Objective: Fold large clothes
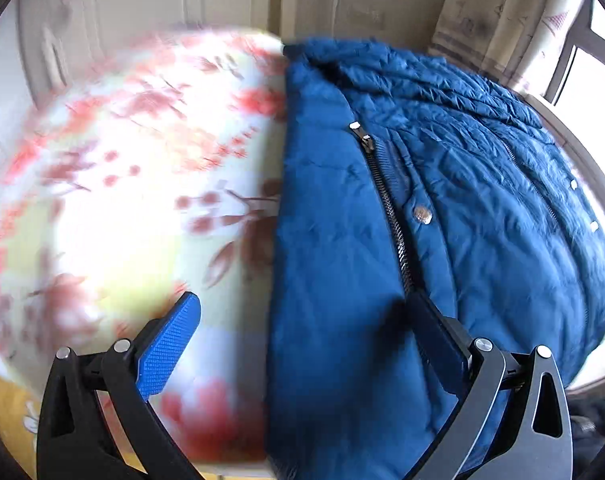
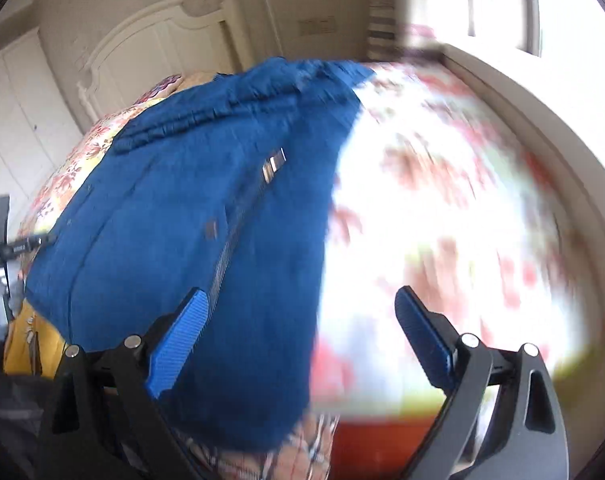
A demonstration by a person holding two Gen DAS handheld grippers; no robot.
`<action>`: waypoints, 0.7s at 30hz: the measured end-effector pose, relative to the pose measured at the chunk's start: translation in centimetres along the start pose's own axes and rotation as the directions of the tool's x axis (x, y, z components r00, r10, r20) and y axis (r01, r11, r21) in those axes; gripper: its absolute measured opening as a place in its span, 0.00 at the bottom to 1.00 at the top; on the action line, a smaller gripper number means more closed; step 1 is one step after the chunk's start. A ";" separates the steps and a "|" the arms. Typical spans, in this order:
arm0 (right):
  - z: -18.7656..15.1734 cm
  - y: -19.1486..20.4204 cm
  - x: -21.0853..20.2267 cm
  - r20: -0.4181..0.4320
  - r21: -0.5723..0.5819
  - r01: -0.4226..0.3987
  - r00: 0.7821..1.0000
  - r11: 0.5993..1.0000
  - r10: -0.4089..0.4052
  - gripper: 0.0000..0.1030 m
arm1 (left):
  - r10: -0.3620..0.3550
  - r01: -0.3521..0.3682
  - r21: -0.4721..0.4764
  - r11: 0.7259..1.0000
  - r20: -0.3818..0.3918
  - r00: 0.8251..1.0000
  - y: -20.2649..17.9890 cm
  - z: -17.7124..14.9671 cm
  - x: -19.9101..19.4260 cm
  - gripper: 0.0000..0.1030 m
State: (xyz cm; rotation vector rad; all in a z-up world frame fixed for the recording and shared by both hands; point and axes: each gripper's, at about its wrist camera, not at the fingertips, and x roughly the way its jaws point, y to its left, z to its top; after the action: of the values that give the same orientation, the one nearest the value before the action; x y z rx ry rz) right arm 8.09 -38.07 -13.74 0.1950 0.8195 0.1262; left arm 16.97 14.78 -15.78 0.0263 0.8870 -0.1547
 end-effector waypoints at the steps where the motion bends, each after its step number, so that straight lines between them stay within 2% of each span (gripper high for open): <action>1: -0.8 0.2 -0.4 0.031 -0.004 0.008 0.999 1.000 -0.007 0.90 | 0.014 -0.014 -0.018 1.000 0.014 1.000 -0.3 -0.1 -0.3 0.95; 3: -1.2 1.0 -0.8 0.076 -0.011 0.018 0.997 1.000 -0.017 0.88 | 0.018 -0.015 -0.049 0.999 0.057 0.998 -1.0 0.2 -1.1 0.95; 5: -0.9 3.8 -1.1 0.135 -0.061 0.029 0.991 0.998 -0.021 0.88 | 0.021 -0.019 -0.027 0.999 0.084 0.996 -2.6 0.2 -1.8 0.95; 7: -0.8 6.4 0.0 0.116 -0.143 0.033 0.993 0.989 -0.017 0.89 | 0.113 -0.117 0.048 0.992 0.069 0.991 -5.0 -0.4 -1.1 0.96; 8: -1.2 7.9 1.1 0.088 -0.196 0.067 0.995 0.978 -0.051 0.90 | 0.147 -0.152 0.077 0.985 0.066 0.987 -5.7 -0.9 -0.6 0.96; 9: -2.2 9.3 2.6 0.057 -0.263 0.127 0.992 0.956 -0.116 0.90 | 0.157 -0.164 0.080 0.983 0.095 0.983 -5.8 -1.3 -0.8 0.96; 11: -3.2 9.7 2.5 0.109 -0.259 0.163 0.984 0.952 -0.139 0.91 | 0.157 -0.166 0.088 0.982 0.101 0.982 -5.7 -2.1 -1.7 0.96; 14: -4.4 8.8 1.0 0.073 -0.236 0.153 0.987 0.960 -0.140 0.91 | 0.130 -0.138 0.071 0.988 0.109 0.986 -4.5 -3.7 -3.7 0.96; 16: -6.3 7.7 -0.3 0.058 -0.252 0.175 0.985 0.952 -0.165 0.92 | 0.072 -0.077 0.039 0.996 0.114 0.991 -3.1 -5.2 -4.6 0.96; 17: -7.1 7.2 -0.3 0.051 -0.240 0.160 0.987 0.957 -0.152 0.92 | 0.043 -0.046 0.025 0.999 0.116 0.992 -2.6 -5.8 -4.8 0.96; 19: -8.4 4.7 -0.4 0.027 -0.149 0.070 0.997 0.986 -0.067 0.92 | -0.030 0.030 0.001 1.000 0.119 0.992 -1.8 -7.0 -4.9 0.96; 21: -9.4 2.5 0.2 0.019 -0.069 -0.034 0.999 0.997 0.035 0.92 | -0.103 0.106 -0.018 0.994 0.124 0.987 -1.6 -7.6 -4.7 0.96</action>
State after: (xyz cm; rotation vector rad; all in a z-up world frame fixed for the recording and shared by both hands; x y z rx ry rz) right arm 1.23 -34.45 -19.56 0.1454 0.7907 0.1842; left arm 7.95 14.41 -16.88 -0.0526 0.7679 -0.2413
